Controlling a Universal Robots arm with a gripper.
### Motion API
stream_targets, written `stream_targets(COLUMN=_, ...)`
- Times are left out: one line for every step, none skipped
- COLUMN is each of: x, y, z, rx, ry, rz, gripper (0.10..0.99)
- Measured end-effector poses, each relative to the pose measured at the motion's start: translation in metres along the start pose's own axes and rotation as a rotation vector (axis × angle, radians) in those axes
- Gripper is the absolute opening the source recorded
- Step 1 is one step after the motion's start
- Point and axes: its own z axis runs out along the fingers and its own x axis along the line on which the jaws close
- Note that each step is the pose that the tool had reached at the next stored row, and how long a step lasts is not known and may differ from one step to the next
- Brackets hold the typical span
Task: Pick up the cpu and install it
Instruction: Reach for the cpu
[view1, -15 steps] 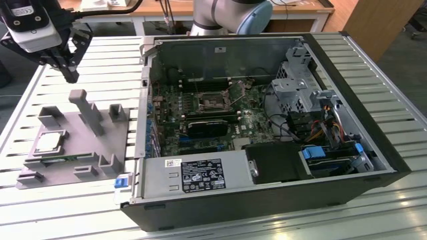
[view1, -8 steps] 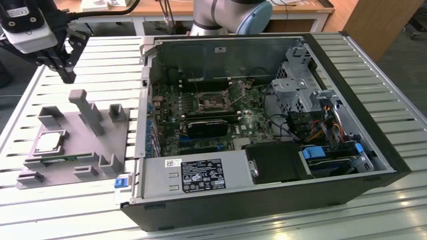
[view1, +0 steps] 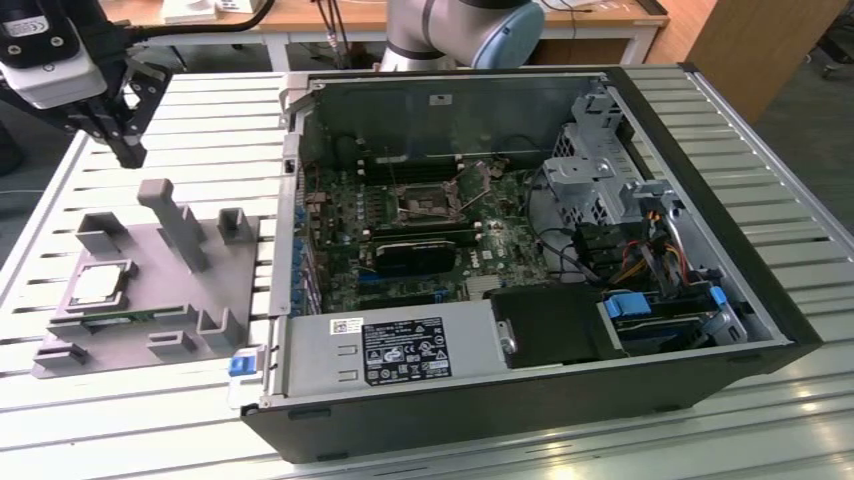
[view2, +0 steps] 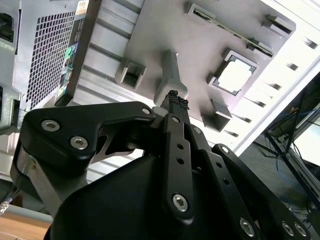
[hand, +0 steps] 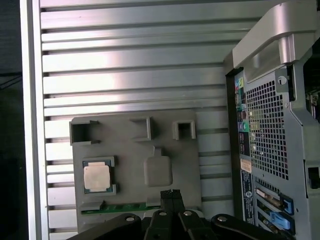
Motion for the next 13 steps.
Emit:
stream_targets(x=0.0007, y=-0.0001, z=0.0001, rx=0.0, ry=0.0001, rz=0.0, gripper=0.106)
stream_targets(x=0.0014, y=-0.0001, z=0.0003, rx=0.0, ry=0.0003, rz=0.0, gripper=0.106)
stream_targets(x=0.0022, y=-0.0002, z=0.0004, rx=0.0, ry=0.0004, rz=0.0, gripper=0.106)
stream_targets(x=0.0029, y=-0.0002, z=0.0006, rx=0.0, ry=0.0006, rz=0.0, gripper=0.106)
stream_targets(x=0.0036, y=-0.0003, z=0.0007, rx=0.0, ry=0.0007, rz=0.0, gripper=0.106)
stream_targets(x=0.0043, y=-0.0004, z=0.0009, rx=0.0, ry=0.0009, rz=0.0, gripper=0.106)
stream_targets(x=0.005, y=-0.0004, z=0.0011, rx=0.0, ry=0.001, rz=0.0, gripper=0.106)
stream_targets(x=0.0055, y=-0.0005, z=0.0012, rx=0.0, ry=0.0013, rz=0.0, gripper=0.106)
stream_targets(x=0.0061, y=-0.0005, z=0.0013, rx=0.0, ry=0.0016, rz=0.0, gripper=0.106)
stream_targets(x=0.0068, y=-0.0006, z=0.0015, rx=0.0, ry=0.0018, rz=0.0, gripper=0.106)
stream_targets(x=0.0075, y=-0.0006, z=0.0017, rx=0.0, ry=0.0021, rz=0.0, gripper=0.106)
stream_targets(x=0.0079, y=-0.0007, z=0.002, rx=0.0, ry=0.0024, rz=0.0, gripper=0.106)
stream_targets(x=0.0085, y=-0.0007, z=0.0021, rx=0.0, ry=0.0028, rz=0.0, gripper=0.106)
